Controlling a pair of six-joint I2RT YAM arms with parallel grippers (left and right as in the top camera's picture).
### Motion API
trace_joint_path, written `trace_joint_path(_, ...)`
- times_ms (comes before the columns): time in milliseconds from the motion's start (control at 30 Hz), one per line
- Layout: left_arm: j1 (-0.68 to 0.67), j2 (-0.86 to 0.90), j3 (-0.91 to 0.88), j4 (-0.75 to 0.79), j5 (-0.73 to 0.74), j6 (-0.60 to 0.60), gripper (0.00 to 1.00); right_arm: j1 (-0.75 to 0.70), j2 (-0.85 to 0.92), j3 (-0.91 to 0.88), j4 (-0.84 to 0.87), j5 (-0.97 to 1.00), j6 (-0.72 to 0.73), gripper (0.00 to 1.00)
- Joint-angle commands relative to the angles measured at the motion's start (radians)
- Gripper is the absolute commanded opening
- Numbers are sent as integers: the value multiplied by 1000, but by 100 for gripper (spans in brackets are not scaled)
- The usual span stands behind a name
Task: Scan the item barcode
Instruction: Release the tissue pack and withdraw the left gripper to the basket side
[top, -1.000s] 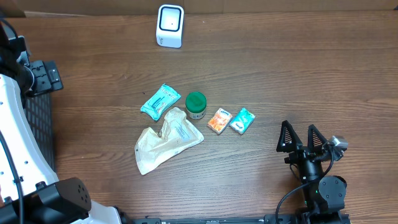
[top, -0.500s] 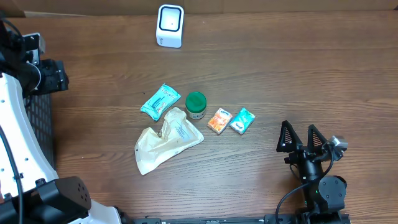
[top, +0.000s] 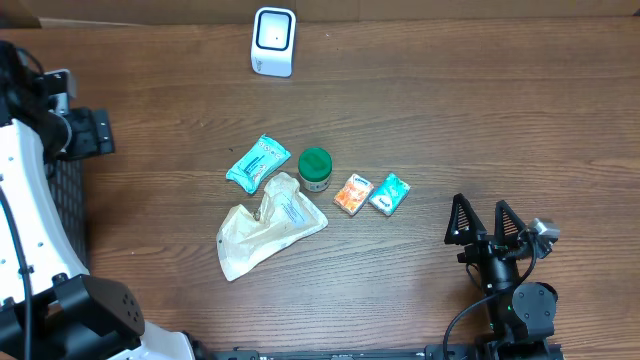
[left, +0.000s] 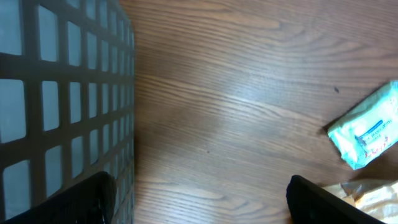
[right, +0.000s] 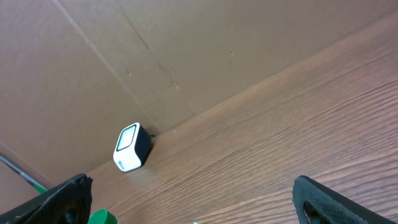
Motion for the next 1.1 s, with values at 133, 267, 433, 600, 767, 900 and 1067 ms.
trace_joint_path(133,125,9,-5,25,-45,11,89,-3,-8,-10,4,3,-11,100)
trace_joint_path(267,150,9,-5,25,-32,-6,89,-3,-8,-10,4,3,-11,100)
trace_joint_path(433,113,9,-5,26,167,43,89,-3,-8,-10,4,3,-11,100)
trace_joint_path(600,-34,9,-5,24,299,106,93,-2,-8,-10,4,3,-11,100)
trace_joint_path(767,-159,9,-5,56,105,8,100,-2,-8,-10,4,3,-11,100)
trace_joint_path(900,-145,9,-5,87,96,-9,100,-2,-8,-10,4,3,-11,100)
trace_joint_path(1067,-143,15,-6,98,31,-8,100,-2,-8,-10,4,3,-11,100)
